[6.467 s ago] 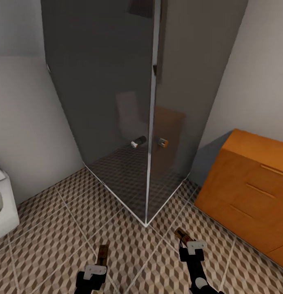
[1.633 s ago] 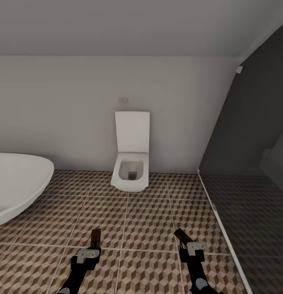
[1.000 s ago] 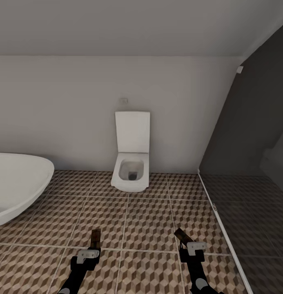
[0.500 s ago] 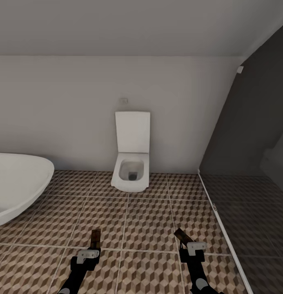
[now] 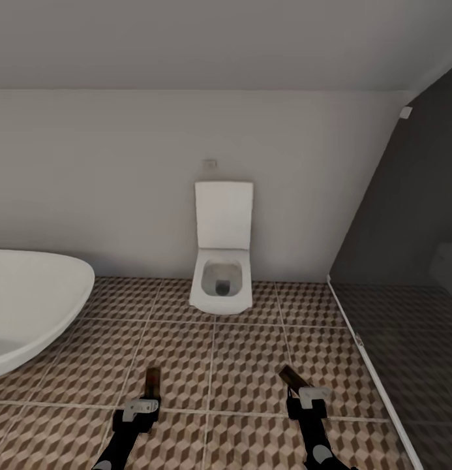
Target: Take the four mousetraps from the cabinet in the bathroom and place them on the bathroom floor. Make sure all four end up on the same floor surface, and ensure that at least two of them are either under or directly next to the same bathroom sink.
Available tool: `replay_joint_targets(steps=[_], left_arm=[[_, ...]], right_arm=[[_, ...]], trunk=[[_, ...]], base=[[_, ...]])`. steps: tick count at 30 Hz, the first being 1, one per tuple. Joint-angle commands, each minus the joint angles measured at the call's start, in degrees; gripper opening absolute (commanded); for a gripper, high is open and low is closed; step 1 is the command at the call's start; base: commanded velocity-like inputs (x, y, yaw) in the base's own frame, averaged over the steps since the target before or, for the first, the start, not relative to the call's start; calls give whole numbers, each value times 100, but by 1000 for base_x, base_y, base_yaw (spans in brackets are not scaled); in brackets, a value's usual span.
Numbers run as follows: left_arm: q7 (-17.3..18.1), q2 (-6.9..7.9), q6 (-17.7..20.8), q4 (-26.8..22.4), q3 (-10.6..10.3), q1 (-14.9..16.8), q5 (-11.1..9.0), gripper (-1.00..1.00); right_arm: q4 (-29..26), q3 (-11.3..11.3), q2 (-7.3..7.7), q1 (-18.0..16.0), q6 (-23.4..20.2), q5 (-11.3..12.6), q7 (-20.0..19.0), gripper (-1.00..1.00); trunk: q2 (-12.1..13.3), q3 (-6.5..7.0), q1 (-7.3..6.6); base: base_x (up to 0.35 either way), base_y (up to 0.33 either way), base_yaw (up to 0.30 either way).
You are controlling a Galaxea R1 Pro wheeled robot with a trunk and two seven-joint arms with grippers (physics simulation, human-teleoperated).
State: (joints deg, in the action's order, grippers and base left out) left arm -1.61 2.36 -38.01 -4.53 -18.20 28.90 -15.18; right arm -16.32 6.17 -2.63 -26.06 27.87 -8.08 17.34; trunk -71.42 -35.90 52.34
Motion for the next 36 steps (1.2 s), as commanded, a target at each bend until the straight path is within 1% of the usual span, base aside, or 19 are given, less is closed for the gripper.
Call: replay_joint_targets(steps=[1,9,14,18,21,24,34,36], left_arm=[[-50,2,-13,1,-52,2,-20,-100],[-50,2,-3,5,-55,2,-18,-100],[-50,2,-3,5,-59,2,-15,-100],[-50,-3,-4,5,-60,2,-12,-100],[-50,-50,-4,5,-60,2,-11,-100],[-50,-64,-9,5,-60,2,-11,-100],[-114,-74,19,63,-31,2,-15,-100],[-126,-76,111,43,-15,2,-18,-100]], right_arm=[[6,16,0,-5,-4,-56,59,-100],[6,16,0,-5,-4,-55,59,-100],[6,16,0,-5,-5,-57,59,-100],[6,16,0,-5,-5,-61,59,-100],[6,16,0,-5,-4,-59,59,-100],[6,16,0,-5,-2,-58,59,-100],[4,15,0,-5,-1,-57,59,-100],[0,24,-9,-5,-1,-63,55,-100]], trunk=[[-2,-5,2],[-2,-5,2],[-2,-5,2],[-2,-5,2],[-2,-5,2],[-2,-5,2],[-2,-5,2],[-2,-5,2]], base=[[193,250,0],[243,219,0],[301,129,0],[247,5,0],[167,-112,0],[133,-130,0],[21,-21,0],[0,0,0]])
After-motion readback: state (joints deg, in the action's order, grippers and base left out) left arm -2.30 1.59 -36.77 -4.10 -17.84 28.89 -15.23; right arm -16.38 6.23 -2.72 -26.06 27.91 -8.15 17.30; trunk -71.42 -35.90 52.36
